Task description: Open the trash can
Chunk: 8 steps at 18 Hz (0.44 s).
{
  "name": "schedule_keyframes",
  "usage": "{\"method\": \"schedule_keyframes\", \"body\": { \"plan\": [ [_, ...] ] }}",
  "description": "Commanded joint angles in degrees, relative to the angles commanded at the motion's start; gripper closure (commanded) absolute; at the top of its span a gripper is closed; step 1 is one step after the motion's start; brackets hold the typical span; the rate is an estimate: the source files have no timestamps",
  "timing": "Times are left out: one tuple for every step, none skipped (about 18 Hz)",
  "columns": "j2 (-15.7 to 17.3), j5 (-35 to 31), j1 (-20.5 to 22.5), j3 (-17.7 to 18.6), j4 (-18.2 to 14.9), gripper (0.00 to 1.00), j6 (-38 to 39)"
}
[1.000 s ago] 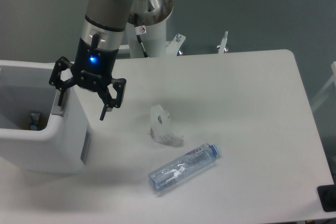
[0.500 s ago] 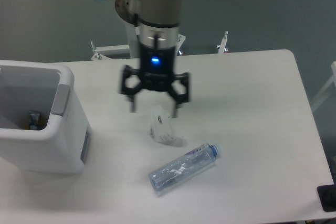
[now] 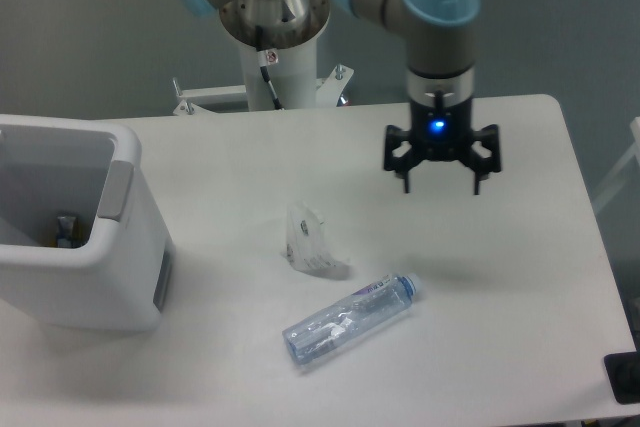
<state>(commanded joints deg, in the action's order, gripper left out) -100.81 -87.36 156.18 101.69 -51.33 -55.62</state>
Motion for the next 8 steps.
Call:
{"method": "schedule_keyframes", "body": {
  "plan": [
    [-0.1,-0.1,0.1,0.0,-0.1,0.00,-2.5],
    [-0.1,-0.1,0.1,0.1,-0.1,0.00,-5.1],
    [-0.1,-0.1,0.2,0.3,-0.1,0.00,-7.3],
    [-0.1,-0.2,0.2,0.6,-0.1,0.00,-9.0],
    [-0.4,-0.5,0.2,1.1,-0.1,0.00,-10.1],
    [-0.7,-1.7,0.1,1.2,0.0,0.00,-10.5],
    [-0.7,-1.8,0.1,1.2,0.0,0.00,-10.6],
    [-0.7,-1.8,0.2,1.2,0.0,0.00,-10.6]
  ]
}}
